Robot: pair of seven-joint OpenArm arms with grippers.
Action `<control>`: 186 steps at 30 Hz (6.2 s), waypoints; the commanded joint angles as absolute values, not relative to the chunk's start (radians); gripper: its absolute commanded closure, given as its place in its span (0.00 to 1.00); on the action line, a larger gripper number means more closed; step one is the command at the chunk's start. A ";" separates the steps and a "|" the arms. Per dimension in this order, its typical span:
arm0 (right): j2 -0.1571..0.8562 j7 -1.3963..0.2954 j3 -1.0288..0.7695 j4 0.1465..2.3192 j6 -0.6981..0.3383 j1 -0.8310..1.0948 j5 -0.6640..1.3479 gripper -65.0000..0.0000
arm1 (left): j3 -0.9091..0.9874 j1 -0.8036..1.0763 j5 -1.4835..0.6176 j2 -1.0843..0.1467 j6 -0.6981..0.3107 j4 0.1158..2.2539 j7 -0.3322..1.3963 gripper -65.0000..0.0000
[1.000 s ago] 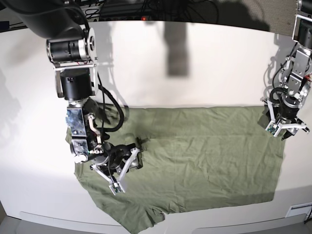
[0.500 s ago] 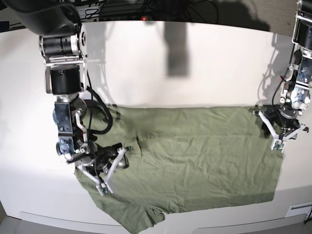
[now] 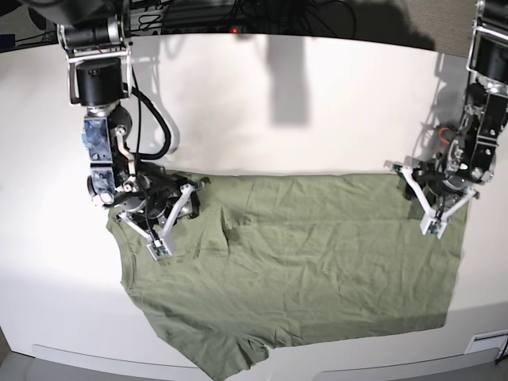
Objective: Fold the T-shirt properly
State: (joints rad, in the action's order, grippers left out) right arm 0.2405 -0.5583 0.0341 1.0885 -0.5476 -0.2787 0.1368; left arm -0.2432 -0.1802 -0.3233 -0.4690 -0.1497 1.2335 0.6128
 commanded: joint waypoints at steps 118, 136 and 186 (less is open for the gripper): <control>0.280 -0.651 -0.177 1.909 -0.472 0.785 0.183 0.55 | -0.001 0.723 -0.067 -0.297 0.002 1.898 0.736 0.62; 0.280 -0.654 -0.177 1.909 -0.472 0.816 0.183 0.55 | -0.001 0.612 -0.004 -0.302 -0.030 1.871 0.755 0.62; 0.279 -0.605 -0.177 2.070 -0.470 0.800 0.191 0.55 | -0.001 0.536 0.256 -0.338 -0.019 2.018 0.852 0.62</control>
